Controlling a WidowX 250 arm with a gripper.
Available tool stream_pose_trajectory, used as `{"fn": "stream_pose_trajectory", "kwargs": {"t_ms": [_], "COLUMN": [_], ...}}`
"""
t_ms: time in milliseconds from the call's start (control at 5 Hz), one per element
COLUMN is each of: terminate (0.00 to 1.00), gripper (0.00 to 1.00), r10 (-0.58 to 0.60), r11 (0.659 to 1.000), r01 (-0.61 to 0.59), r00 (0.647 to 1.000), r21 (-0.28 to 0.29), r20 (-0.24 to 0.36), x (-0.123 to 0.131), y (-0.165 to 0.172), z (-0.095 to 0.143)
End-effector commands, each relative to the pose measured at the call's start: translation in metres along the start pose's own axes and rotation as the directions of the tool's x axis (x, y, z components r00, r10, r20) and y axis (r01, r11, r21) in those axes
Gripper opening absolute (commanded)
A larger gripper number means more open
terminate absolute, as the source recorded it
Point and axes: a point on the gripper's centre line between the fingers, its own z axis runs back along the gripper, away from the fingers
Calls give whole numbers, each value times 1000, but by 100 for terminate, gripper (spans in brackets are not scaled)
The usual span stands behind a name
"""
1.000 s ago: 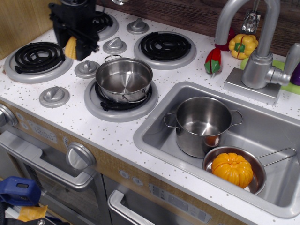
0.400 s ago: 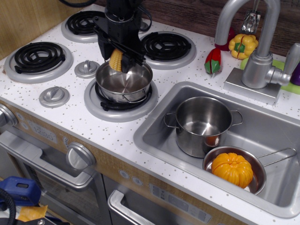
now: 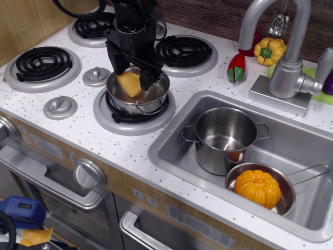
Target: Put corn in pan which is on stove
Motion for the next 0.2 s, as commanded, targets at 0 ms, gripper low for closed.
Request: {"fn": "stream_pose_trajectory", "kwargs": {"t_ms": [0], "terminate": [100], "gripper": [100], "r10": [6], "r11": [1000], "r01": [-7], "r00": [998], "r21": [12], "r20": [58], "x": [7], "y": [9], "z": [15]}}
